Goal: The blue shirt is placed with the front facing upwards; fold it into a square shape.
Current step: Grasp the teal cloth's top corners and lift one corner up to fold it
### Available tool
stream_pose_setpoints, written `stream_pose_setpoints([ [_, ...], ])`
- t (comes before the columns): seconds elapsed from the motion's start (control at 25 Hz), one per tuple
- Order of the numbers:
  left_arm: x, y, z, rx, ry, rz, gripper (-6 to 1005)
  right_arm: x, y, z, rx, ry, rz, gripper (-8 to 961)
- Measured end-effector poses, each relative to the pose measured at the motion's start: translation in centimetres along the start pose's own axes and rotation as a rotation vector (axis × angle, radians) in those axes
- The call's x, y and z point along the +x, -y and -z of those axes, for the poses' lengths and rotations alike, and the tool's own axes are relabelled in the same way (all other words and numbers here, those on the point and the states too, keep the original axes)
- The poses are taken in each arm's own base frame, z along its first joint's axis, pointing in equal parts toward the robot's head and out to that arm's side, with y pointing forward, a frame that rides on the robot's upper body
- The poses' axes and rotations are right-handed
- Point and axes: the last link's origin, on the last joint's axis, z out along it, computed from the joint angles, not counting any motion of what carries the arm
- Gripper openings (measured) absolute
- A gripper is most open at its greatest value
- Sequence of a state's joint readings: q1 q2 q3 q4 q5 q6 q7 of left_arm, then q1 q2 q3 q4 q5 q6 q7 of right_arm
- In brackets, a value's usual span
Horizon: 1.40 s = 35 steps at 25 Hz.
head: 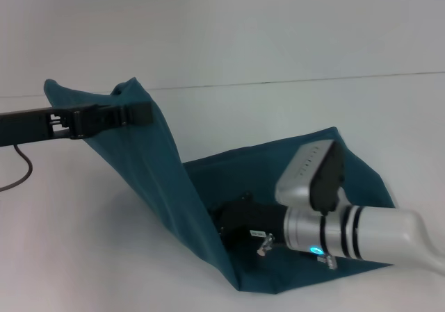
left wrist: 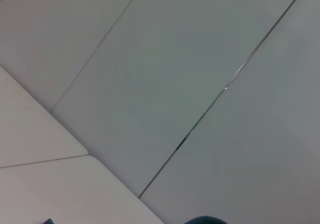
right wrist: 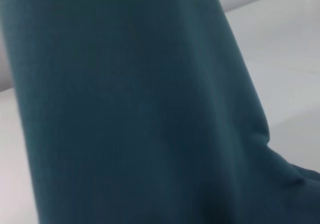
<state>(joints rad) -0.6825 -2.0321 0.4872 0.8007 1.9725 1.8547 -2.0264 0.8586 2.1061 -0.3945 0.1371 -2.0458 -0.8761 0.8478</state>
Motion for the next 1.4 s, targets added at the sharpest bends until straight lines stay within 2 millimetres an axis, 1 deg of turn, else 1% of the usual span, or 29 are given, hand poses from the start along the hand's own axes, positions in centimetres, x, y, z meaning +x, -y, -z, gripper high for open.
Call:
stream_pose_setpoints([
  [0.2, 0.0, 0.1, 0.1, 0.004, -0.001, 0.000, 19, 0.3, 0.0, 0.8, -0.009, 0.033, 0.024, -2],
  [0.68, 0.0, 0.2, 0.1, 0.014, -0.006, 0.001, 20, 1.5, -1.6, 2.3, -0.086, 0.107, 0.133, -2],
  [0.96, 0.0, 0.2, 0.1, 0.016, -0.007, -0.004, 20, 1.9, -1.8, 3.4, -0.101, 0.148, 0.150, -2],
  [1.2, 0.1, 0.3, 0.0, 0.018, -0.008, -0.012, 19, 2.1, -2.0, 3.5, -0.112, 0.145, 0.159, -2],
  [1.4, 0.3, 0.2, -0.1, 0.017, -0.007, -0.020, 19, 1.6, -2.2, 2.9, -0.121, 0.148, 0.168, -2],
])
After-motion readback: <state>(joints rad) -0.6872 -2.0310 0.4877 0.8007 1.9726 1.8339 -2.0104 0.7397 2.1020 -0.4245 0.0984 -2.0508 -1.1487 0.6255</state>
